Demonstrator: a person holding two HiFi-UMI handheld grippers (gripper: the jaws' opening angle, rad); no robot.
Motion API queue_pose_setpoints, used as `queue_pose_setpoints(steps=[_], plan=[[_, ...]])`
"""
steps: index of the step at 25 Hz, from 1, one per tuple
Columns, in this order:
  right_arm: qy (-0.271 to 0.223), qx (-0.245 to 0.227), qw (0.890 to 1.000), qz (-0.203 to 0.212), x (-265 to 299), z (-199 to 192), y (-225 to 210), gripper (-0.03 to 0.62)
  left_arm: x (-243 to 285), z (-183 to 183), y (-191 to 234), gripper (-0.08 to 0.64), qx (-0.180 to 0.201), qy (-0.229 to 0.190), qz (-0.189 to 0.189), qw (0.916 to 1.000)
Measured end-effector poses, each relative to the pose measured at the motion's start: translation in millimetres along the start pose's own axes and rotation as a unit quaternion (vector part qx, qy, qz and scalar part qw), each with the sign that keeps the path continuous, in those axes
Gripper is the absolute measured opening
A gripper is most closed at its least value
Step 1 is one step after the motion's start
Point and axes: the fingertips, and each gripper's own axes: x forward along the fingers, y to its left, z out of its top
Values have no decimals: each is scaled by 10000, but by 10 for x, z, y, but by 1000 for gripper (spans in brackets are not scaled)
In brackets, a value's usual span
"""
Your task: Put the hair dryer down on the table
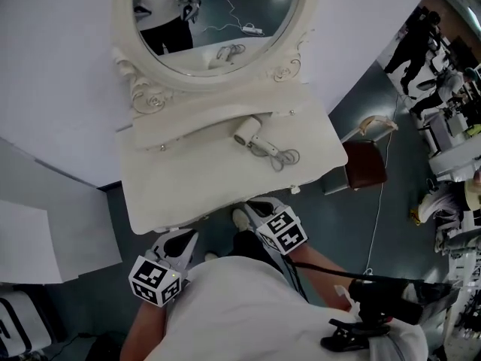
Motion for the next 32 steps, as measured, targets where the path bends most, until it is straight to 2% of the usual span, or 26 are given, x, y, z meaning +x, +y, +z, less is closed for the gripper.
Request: queue_pose_setpoints(steps=[5,14,22,32], plan=[[-83,-96,9993,344,-115,-83,584,0,-198,-234,-125,2,-40,84,-61,9999],[-103,-325,9974,637,-188,-183,1116,0,-493,-463,-245,2,-104,-38,38,9999],[-118,-538,9956,755,-230,-108,1338,0,-652,-519,-264,2,-121,-154,93,9998],[-107,-585,9947,845,-179,-83,1506,0,-765,-535,-202,2,-178,-215,159,9995]])
